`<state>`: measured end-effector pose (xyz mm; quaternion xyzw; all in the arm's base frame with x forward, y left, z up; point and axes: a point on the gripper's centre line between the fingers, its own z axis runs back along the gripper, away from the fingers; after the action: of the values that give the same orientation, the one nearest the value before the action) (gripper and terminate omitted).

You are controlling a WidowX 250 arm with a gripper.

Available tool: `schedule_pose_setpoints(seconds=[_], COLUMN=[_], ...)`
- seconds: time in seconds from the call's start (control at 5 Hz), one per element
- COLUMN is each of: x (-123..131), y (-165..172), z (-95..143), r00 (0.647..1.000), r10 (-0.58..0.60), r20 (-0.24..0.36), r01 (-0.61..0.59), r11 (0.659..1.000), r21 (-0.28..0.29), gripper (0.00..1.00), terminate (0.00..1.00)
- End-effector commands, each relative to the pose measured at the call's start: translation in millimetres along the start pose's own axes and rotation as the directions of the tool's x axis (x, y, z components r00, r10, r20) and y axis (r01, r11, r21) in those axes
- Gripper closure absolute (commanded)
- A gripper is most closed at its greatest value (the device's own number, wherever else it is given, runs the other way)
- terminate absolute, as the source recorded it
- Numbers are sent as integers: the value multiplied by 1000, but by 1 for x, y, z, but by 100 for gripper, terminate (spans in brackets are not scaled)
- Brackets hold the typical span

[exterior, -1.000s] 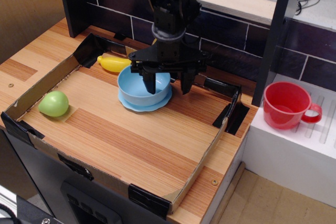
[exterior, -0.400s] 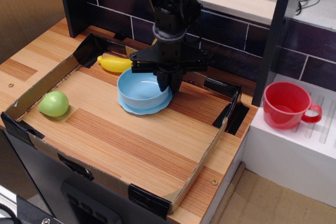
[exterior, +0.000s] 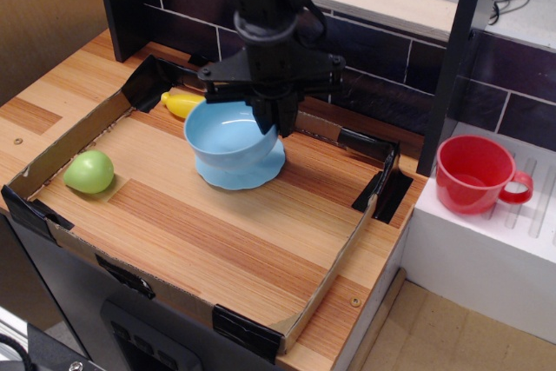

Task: Take bowl off plate

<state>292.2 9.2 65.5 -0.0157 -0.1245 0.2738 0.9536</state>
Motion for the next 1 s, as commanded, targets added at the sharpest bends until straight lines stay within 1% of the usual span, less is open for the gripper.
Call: schedule_pose_setpoints(seconds=[0.0,0.2,0.4,0.6,0.8], x=[-63,-83,-88,-90,-86], y=[3,2,-3,-2,2], z=[10,1,-10,-20,-15], r00=[989,984,986,982,979], r10=[-87,-100,-97,-94,-97], r20=[-116,-148,-134,-164,-181], r01=[87,102,100,95,93], r11=[996,995,995,995,995], r21=[-3,8,14,-1,-28], gripper=[100,100,100,0,0], terminate=[0,0,0,0,0])
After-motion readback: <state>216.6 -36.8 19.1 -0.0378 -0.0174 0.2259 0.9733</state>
